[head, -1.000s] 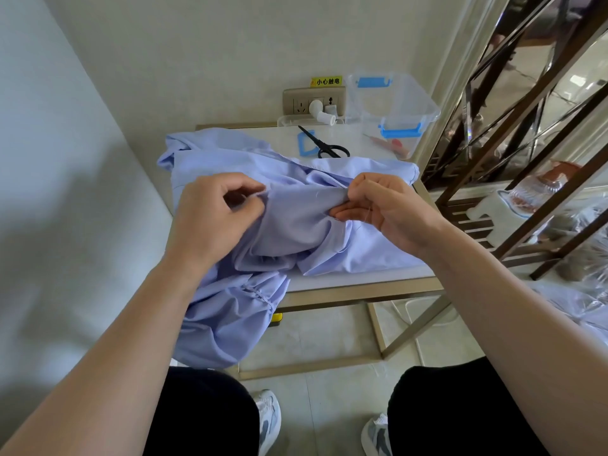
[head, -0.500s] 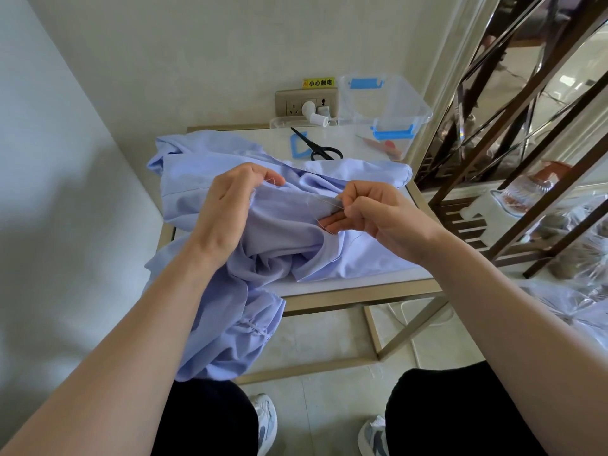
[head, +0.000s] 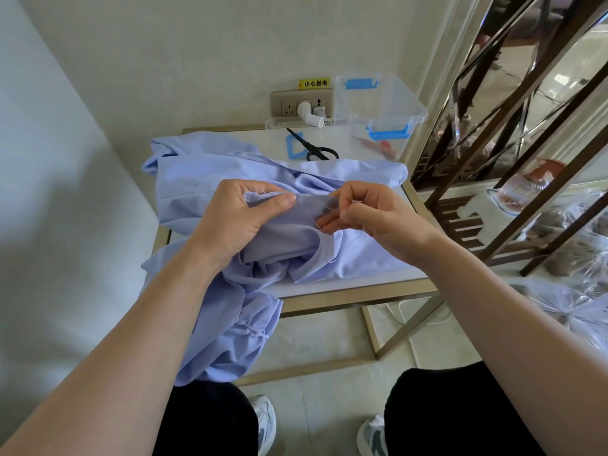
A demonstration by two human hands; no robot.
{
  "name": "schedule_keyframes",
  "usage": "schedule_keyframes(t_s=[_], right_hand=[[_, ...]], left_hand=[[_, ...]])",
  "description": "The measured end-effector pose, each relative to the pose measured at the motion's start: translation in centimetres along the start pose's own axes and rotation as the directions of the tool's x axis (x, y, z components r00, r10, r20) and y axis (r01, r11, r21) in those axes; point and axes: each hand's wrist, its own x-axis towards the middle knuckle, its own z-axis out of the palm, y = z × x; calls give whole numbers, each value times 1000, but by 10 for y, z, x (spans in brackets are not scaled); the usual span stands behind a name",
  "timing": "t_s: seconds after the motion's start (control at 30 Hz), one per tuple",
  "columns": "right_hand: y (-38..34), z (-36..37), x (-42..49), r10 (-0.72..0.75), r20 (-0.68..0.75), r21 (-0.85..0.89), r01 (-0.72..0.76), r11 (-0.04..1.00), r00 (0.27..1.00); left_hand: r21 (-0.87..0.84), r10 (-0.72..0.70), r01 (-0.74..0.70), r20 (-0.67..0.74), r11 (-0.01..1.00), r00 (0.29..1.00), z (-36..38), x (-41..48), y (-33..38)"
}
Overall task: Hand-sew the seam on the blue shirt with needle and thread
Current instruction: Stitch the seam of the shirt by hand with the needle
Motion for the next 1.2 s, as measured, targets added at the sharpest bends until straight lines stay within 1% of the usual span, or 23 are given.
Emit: schedule_keyframes(t_s=[0.1, 0.17, 0.23, 0.33, 0.4, 0.47, 0.57, 0.63, 0.7, 0.8, 0.87, 0.93, 1.0, 1.07, 1.13, 1.2], right_hand=[[-3, -1, -1, -80, -159, -29, 76, 997, 984], [-7, -1, -2, -139, -219, -53, 130, 990, 966], [-11, 1, -3, -155, -198, -59, 146, 988, 968], [-12, 6, -5, -69, -122, -94, 58, 994, 990], [-12, 10, -4, 3, -136, -130, -21, 991, 991], [-12, 16, -3, 35, -177, -159, -64, 985, 984], [-9, 24, -2, -21, -241, -221, -34, 975, 970], [-7, 27, -2, -59, -243, -289, -14, 957, 968], [-6, 27, -2, -30, -223, -321, -44, 946, 974], [-10, 20, -4, 51, -167, -323, -104, 941, 985], [-17, 14, -6, 111, -65, -349, -127, 928, 992], [-22, 9, -9, 184, 28, -382, -160, 910, 983], [-24, 6, -11, 219, 36, -406, -186, 895, 975], [-25, 3, -9, 208, -18, -387, -198, 901, 978], [-26, 0, -6, 168, -75, -284, -182, 941, 983], [-25, -2, -4, 112, -117, -192, -133, 972, 987]], left_hand=[[-17, -13, 13, -32, 1000, 999, 2, 1, 1], [-23, -30, 29, -42, 999, 999, 2, 1, 1], [-33, -46, 45, -49, 998, 998, 3, 1, 1], [-29, -48, 47, -49, 998, 998, 3, 1, 1], [-21, -48, 47, -46, 999, 998, 3, 1, 1], [-20, -46, 45, -48, 999, 998, 3, 1, 1], [-24, -45, 44, -51, 999, 998, 4, 2, -1], [-23, -40, 39, -47, 999, 998, 4, 2, -1], [-15, -33, 33, -48, 999, 998, 5, 2, -2], [-15, -35, 34, -59, 999, 998, 4, 3, -3], [-22, -40, 39, -60, 999, 997, 4, 3, -3], [-31, -51, 50, -46, 998, 998, 4, 2, -2], [-32, -54, 53, -30, 998, 998, 4, 1, 0], [-40, -52, 52, -17, 998, 998, 3, 0, 0], [-66, -57, 57, -4, 996, 998, 3, -1, 1], [-81, -60, 59, -8, 995, 998, 3, -2, 2]])
